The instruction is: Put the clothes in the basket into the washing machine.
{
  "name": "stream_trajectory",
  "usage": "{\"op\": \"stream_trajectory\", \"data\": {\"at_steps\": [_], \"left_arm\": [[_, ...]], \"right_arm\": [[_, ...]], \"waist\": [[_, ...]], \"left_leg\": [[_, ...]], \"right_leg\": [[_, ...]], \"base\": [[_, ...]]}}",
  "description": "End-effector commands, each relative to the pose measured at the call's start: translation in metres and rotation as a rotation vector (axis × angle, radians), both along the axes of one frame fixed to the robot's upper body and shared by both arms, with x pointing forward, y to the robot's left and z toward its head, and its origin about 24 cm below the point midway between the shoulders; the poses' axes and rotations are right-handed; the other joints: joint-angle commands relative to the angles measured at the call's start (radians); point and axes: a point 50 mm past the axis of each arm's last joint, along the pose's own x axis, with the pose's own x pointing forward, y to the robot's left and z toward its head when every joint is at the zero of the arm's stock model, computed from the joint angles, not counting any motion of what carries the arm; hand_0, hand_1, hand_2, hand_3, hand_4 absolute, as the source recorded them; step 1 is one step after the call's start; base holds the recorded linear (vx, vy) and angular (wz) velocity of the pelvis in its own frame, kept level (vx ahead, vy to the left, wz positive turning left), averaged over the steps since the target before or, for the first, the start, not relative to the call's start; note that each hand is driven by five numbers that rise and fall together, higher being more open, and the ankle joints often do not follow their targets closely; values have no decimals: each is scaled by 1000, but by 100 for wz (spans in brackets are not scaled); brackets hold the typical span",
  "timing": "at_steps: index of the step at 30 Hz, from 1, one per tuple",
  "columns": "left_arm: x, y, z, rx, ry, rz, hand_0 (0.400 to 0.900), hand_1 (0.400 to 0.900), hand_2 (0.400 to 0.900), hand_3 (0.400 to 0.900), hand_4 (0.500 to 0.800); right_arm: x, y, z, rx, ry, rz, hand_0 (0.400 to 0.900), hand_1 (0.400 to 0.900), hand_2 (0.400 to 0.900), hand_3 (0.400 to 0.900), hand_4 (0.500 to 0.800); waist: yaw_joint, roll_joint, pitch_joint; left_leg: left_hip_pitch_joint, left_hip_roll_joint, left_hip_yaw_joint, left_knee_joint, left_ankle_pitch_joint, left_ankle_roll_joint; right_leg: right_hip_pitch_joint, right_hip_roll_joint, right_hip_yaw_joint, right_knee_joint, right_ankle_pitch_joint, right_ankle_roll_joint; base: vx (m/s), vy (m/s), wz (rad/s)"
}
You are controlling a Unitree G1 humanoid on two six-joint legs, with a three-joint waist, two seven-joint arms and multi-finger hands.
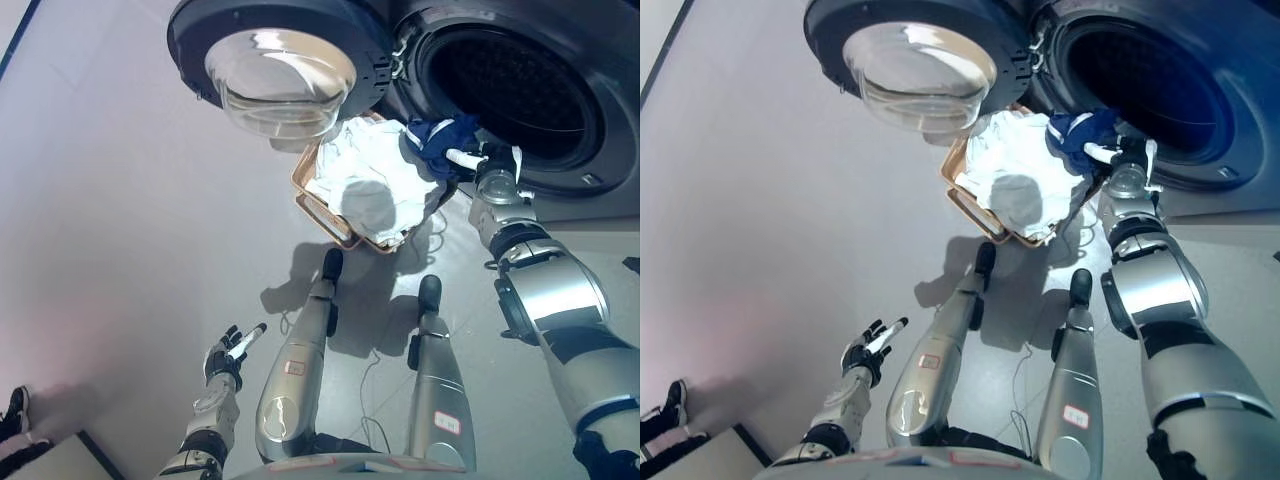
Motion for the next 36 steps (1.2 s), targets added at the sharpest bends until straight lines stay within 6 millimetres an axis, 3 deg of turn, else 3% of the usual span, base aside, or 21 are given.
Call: {"op": "stream_trajectory", "data": {"at_steps": [1,2,5,6,13,14,19,20,21,23,27,36], "left_arm": [[-24,25,-9,57,86,37,900,900,900,900,800],[-28,23,-11,47,99,34,900,900,900,900,800],[-37,20,-15,32,121,25,900,900,900,900,800],[-40,20,-16,24,126,29,900,900,900,900,800],[-47,21,-18,16,127,33,900,900,900,900,800],[-46,21,-17,17,122,33,900,900,900,900,800],[-48,15,-19,2,130,23,900,900,900,900,800],[-51,14,-21,-1,138,23,900,900,900,900,800],[-52,14,-21,-5,138,28,900,900,900,900,800],[-47,14,-18,1,116,25,900,900,900,900,800],[-39,10,-15,-9,84,30,900,900,900,900,800],[-46,8,-18,-20,102,40,900,900,900,900,800]], "right_arm": [[10,12,31,154,-233,-2,400,400,400,400,500],[7,16,16,339,-280,-42,400,400,400,400,500],[7,24,11,506,-349,-53,400,400,400,400,500],[8,19,18,518,-383,-63,400,400,400,400,500],[15,6,91,474,-573,-51,400,400,400,400,500],[15,2,111,449,-615,-46,400,400,400,400,500],[12,0,171,327,-719,-22,400,400,400,400,500],[12,2,178,313,-726,-14,620,620,620,620,632],[12,5,184,287,-729,1,900,900,900,900,800],[9,5,204,228,-756,12,900,900,900,900,800],[7,4,211,175,-757,33,900,900,900,900,800],[14,4,178,218,-664,24,900,900,900,900,800]], "waist": [[-7,52,23],[-12,59,23],[-7,79,-6],[-2,92,-22],[15,151,-76],[18,157,-82],[20,170,-94],[23,171,-94],[27,169,-97],[34,165,-96],[35,157,-90],[22,176,-87]], "left_leg": [[63,5,15,-146,55,-3],[106,-7,24,-167,48,-1],[146,-19,31,-218,52,7],[149,-22,31,-232,60,9],[169,-39,35,-300,63,25],[168,-41,32,-315,63,28],[162,-41,30,-338,63,31],[160,-41,27,-340,63,31],[157,-42,24,-343,63,31],[143,-45,20,-351,61,31],[124,-42,15,-348,57,29],[127,-33,28,-312,54,25]], "right_leg": [[180,25,-57,-1,52,-36],[229,25,-62,-41,44,-45],[286,27,-69,-106,40,-56],[293,29,-71,-122,45,-59],[327,25,-79,-183,44,-72],[326,24,-77,-190,45,-73],[329,21,-73,-208,48,-72],[330,21,-73,-211,47,-73],[329,24,-69,-213,48,-73],[322,23,-66,-221,53,-71],[304,25,-58,-218,60,-70],[320,23,-55,-219,64,-69]], "base": [[58,-28,-14],[47,-23,-10],[60,-1,-6],[88,15,2],[69,21,3],[60,10,8],[52,16,2],[37,18,-10],[25,11,-10],[2,1,-4],[7,1,-5],[11,10,-4]]}}
